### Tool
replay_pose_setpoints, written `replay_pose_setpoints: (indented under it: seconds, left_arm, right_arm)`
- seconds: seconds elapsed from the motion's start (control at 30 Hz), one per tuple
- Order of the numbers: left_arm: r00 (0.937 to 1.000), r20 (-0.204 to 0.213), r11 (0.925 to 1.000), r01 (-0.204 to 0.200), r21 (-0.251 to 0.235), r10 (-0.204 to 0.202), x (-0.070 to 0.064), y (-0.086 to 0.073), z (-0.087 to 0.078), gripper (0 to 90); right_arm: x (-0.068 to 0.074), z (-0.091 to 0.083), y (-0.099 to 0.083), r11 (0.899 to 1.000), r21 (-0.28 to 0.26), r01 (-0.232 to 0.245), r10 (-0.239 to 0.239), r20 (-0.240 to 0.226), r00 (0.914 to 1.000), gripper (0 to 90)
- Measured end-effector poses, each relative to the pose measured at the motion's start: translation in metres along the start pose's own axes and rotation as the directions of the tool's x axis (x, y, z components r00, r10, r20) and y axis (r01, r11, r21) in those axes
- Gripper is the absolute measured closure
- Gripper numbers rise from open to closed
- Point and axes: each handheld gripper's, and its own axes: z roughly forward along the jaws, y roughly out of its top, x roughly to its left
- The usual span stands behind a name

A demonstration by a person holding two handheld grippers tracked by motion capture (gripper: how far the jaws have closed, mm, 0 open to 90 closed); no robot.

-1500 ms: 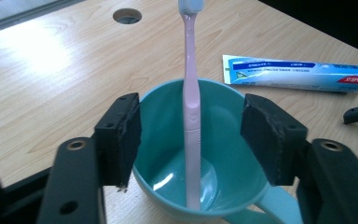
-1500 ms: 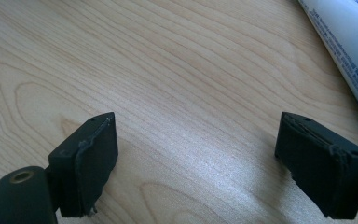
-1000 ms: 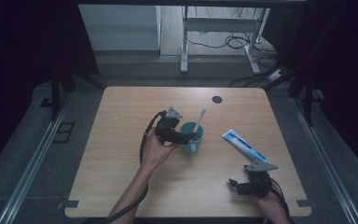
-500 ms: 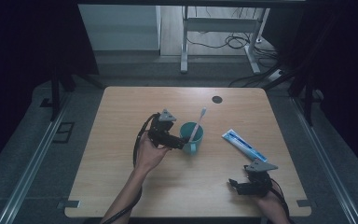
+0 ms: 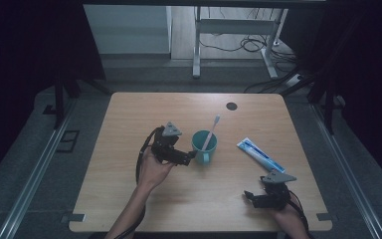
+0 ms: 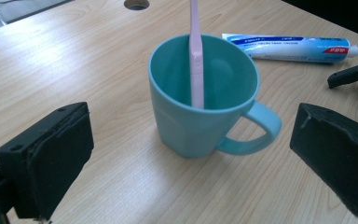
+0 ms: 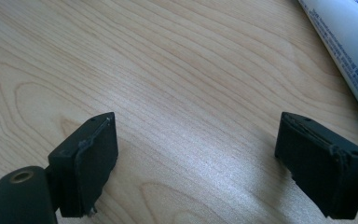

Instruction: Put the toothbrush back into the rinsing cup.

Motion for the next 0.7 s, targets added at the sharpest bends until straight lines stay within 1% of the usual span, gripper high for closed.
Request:
replay_pose_setpoints:
  seconds: [0.1, 0.23, 0.27, 0.3, 0.33, 0.37, 0.4, 0.47, 0.67, 0.7]
  left_arm:
    - [1.0000, -0.003, 1.0000, 0.004, 0.000, -0.004, 0.001, -0.005, -0.002, 0.0]
    - [1.0000, -0.008, 1.0000, -0.005, 0.004, 0.005, 0.003, -0.012, -0.005, 0.0]
    - [0.9999, -0.012, 1.0000, -0.003, 0.007, 0.003, 0.003, -0.016, -0.007, 0.0]
    - [0.9999, -0.012, 1.0000, -0.003, 0.007, 0.003, 0.003, -0.016, -0.007, 0.0]
    - [0.9999, -0.016, 1.0000, 0.004, 0.004, -0.004, 0.004, -0.021, -0.008, 0.0]
    - [0.9999, -0.016, 1.0000, 0.004, 0.004, -0.004, 0.004, -0.021, -0.008, 0.0]
    - [0.9998, -0.017, 1.0000, 0.007, 0.005, -0.007, 0.005, -0.025, -0.010, 0.0]
    - [0.9998, -0.019, 1.0000, 0.009, 0.003, -0.009, 0.005, -0.027, -0.010, 0.0]
    - [0.9993, -0.036, 0.9998, 0.006, 0.020, -0.005, 0.007, -0.043, -0.014, 0.0]
    - [0.9993, -0.036, 0.9998, 0.006, 0.020, -0.005, 0.007, -0.043, -0.014, 0.0]
  right_arm:
    - [0.000, 0.000, 0.000, 1.000, 0.000, 0.000, 0.000, 0.000, 1.0000, 12.9]
    - [0.000, 0.000, 0.000, 1.000, 0.001, -0.001, 0.001, 0.000, 1.0000, 12.9]
    - [0.000, 0.000, 0.000, 1.000, 0.000, -0.001, 0.001, 0.000, 1.0000, 12.9]
    - [0.000, 0.000, 0.000, 1.000, 0.000, -0.001, 0.001, 0.000, 1.0000, 12.9]
    - [0.000, 0.000, 0.000, 1.000, 0.000, -0.001, 0.001, 0.000, 1.0000, 12.9]
    - [0.000, 0.000, 0.000, 1.000, 0.000, -0.001, 0.001, 0.000, 1.0000, 12.9]
    - [0.000, 0.000, 0.000, 1.000, -0.001, 0.000, 0.000, 0.000, 1.0000, 12.9]
    - [0.000, 0.000, 0.000, 1.000, -0.001, 0.000, 0.000, 0.001, 1.0000, 12.9]
    - [0.000, 0.000, 0.000, 1.000, 0.000, -0.001, 0.001, 0.000, 1.0000, 12.9]
    - [0.000, 0.000, 0.000, 1.000, 0.000, -0.001, 0.001, 0.000, 1.0000, 12.9]
